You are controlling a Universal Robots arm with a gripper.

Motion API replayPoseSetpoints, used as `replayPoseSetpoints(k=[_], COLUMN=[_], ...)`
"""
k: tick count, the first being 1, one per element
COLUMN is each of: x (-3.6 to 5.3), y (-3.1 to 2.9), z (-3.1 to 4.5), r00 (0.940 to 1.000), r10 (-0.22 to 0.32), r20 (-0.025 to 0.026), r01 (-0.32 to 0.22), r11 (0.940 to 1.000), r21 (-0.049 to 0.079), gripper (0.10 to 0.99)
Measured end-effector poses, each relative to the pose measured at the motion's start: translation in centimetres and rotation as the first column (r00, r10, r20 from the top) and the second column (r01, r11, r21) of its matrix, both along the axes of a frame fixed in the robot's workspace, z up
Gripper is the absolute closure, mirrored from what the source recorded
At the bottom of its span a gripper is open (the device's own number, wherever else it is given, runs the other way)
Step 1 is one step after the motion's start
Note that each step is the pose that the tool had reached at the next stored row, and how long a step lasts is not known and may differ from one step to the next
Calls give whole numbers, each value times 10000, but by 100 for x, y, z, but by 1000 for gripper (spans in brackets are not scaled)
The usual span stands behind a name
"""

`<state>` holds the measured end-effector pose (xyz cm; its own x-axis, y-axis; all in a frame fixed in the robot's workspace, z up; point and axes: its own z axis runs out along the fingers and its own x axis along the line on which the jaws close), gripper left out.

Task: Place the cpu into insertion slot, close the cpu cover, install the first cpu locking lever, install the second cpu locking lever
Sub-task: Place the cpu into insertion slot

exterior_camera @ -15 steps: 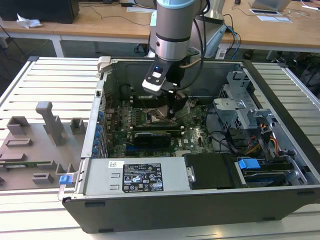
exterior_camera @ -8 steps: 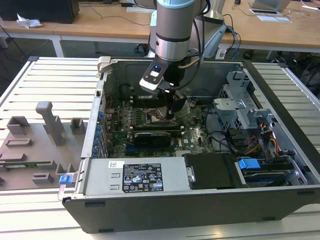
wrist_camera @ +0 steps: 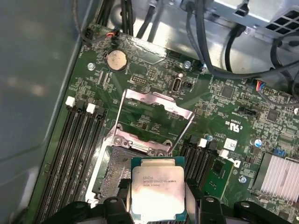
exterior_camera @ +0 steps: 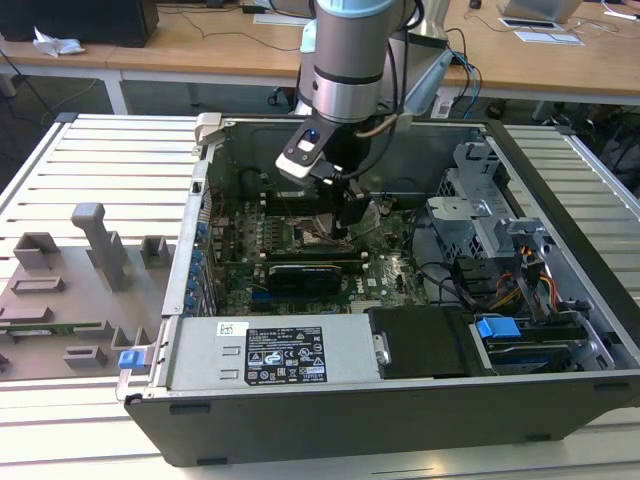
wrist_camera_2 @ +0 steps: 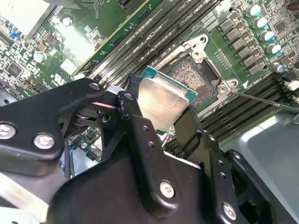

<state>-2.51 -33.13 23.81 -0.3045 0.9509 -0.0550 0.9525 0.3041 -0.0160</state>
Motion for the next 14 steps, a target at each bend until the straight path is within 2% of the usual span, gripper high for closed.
replayPoseSetpoints(k=[5,10,14], x=[12,18,25], y=[0,0,0], z=[-1,-2,-3], r00=[9990,9949,9859], r10=[-450,-1011,-1675], r20=[0,2,4], r01=[450,1011,1675], r11=[9990,9949,9859], r21=[-10,-29,-50], gripper=[545,545,545])
